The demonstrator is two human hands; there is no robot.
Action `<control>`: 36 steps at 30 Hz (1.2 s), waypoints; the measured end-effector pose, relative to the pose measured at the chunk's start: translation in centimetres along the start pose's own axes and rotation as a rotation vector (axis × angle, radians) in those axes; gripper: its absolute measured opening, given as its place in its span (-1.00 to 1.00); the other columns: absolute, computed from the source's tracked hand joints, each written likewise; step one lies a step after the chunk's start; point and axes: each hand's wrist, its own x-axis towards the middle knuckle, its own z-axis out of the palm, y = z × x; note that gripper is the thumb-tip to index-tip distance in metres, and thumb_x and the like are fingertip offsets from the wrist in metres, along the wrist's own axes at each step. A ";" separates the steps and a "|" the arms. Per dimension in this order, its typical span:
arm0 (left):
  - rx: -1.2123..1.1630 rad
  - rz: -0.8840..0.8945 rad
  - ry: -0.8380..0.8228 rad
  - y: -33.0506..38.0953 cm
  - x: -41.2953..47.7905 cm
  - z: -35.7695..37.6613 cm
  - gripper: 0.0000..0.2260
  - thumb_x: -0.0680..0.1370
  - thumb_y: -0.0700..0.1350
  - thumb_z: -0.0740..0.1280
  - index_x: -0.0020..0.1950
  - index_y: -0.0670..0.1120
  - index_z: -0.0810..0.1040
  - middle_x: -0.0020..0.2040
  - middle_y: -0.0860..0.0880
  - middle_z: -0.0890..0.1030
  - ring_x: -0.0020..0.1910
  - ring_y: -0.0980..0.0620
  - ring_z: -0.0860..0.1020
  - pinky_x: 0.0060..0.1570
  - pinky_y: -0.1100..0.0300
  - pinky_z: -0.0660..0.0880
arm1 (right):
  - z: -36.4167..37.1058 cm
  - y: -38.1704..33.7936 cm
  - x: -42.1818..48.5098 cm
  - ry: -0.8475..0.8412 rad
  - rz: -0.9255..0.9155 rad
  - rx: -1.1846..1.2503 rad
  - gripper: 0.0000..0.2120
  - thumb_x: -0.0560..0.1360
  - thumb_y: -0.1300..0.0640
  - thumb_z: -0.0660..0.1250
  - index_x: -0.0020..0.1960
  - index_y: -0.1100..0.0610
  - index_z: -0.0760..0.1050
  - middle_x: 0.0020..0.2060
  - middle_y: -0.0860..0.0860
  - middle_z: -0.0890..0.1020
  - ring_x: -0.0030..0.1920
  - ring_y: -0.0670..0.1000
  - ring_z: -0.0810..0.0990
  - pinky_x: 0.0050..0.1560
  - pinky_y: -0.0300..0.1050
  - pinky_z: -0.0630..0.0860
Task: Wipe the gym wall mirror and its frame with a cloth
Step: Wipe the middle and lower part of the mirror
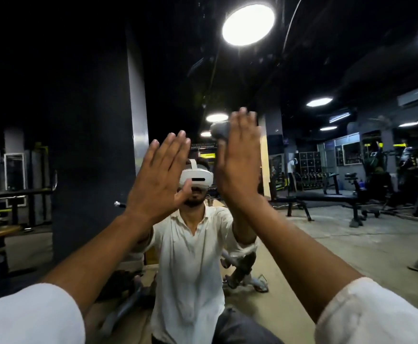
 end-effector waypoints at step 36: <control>-0.068 -0.094 -0.123 9.5 -12.5 0.3 -0.40 0.70 -0.09 0.13 0.72 -0.25 0.09 0.72 -0.25 0.11 0.71 -0.27 0.09 0.62 -0.38 0.05 | -5.8 6.9 -29.5 -0.574 -0.586 0.057 -0.43 0.67 0.11 0.16 0.63 0.28 0.23 0.64 0.21 0.23 0.67 0.23 0.15 0.61 0.33 0.18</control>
